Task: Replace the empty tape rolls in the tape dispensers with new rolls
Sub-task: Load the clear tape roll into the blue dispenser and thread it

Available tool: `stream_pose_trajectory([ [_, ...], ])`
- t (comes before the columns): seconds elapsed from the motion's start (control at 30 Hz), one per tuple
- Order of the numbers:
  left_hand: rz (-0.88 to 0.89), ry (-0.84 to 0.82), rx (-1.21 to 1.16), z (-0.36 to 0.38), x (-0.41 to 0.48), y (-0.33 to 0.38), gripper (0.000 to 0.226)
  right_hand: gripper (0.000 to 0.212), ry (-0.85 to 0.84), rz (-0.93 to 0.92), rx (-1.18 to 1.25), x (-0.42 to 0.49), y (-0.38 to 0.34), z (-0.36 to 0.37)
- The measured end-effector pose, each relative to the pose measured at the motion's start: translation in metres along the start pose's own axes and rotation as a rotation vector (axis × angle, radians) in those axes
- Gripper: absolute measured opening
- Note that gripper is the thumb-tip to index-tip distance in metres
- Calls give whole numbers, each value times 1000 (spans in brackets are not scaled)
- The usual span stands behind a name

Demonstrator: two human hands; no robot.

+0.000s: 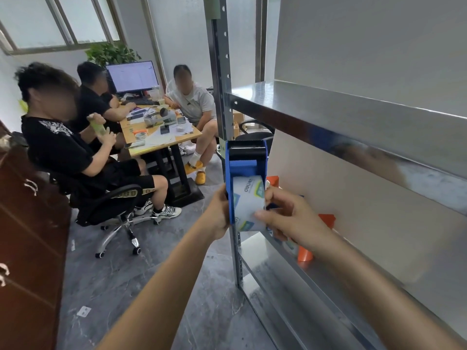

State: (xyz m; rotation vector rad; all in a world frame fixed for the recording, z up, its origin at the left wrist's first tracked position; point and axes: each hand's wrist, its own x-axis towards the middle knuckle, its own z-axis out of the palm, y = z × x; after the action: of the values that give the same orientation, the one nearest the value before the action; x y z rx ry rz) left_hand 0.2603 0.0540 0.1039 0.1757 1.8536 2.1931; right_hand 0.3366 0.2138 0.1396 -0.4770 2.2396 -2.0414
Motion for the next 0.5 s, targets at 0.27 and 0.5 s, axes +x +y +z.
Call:
stream_pose_trajectory([
  [0.27, -23, 62, 41, 3, 0, 0, 37, 21, 20, 170, 122, 12, -13, 1],
  [0.5, -2, 96, 53, -4, 1, 14, 34, 44, -67, 7, -137, 5, -4, -2],
])
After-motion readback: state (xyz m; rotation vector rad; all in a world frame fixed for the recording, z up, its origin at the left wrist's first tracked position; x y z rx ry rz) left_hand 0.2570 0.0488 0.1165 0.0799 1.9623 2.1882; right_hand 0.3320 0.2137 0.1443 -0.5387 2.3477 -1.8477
